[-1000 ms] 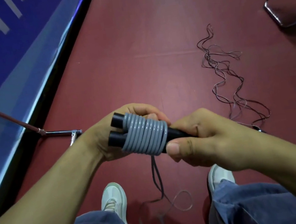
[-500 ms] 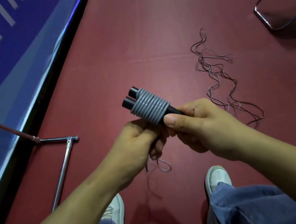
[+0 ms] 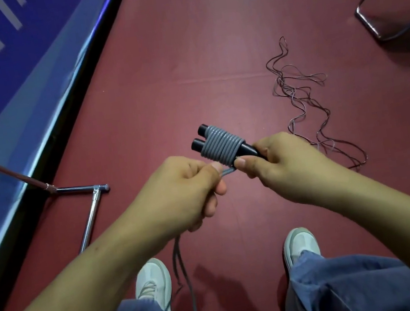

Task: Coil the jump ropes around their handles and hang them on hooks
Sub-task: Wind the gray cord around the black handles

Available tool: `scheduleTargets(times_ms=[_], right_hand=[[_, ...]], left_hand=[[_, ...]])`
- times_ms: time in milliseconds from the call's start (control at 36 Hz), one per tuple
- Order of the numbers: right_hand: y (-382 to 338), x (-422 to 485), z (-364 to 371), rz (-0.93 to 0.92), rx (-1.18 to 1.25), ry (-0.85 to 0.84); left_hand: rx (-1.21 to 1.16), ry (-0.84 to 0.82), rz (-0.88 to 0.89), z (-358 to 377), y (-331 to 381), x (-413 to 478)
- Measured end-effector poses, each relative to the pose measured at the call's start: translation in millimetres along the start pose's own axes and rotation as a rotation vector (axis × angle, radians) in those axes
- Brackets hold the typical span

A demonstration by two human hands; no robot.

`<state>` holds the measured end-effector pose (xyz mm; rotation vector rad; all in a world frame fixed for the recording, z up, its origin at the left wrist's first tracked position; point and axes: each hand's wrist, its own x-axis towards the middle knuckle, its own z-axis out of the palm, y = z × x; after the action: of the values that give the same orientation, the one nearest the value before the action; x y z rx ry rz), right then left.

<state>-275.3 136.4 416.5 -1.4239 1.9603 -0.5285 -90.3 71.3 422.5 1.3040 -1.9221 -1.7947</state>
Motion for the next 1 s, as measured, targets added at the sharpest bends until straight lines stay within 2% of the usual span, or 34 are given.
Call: scheduleTargets(times_ms=[194, 333, 472, 611, 694, 833, 917, 1000], right_hand=[[-3, 4, 12, -0.022, -0.272, -0.207], [-4, 0, 13, -0.065, -0.347, -0.321], [-12, -10, 24, -0.138, -0.363, -0.341], [-15, -18, 35, -0.135, -0.357, -0.362], [-18, -22, 37, -0.143, -0.369, -0.375], [-20, -27, 36, -0.22, -0.357, -0.347], [-19, -29, 35, -0.264, -0.313, -0.333], [-17, -30, 34, -0.25, -0.202, -0.362]], left_hand=[[-0.039, -0.062, -0.076, -1, 7, -1], [-0.147, -0.065, -0.146, -9, 13, 7], [-0.1, -0.132, -0.177, -8, 17, 13], [-0.052, -0.17, -0.15, -13, 24, 19], [0.08, -0.096, -0.098, -20, 24, 27], [0.465, 0.056, 0.057, -24, 9, 44], [0.629, 0.008, 0.111, -28, 0, 51], [0.705, -0.126, 0.088, -35, -8, 52]])
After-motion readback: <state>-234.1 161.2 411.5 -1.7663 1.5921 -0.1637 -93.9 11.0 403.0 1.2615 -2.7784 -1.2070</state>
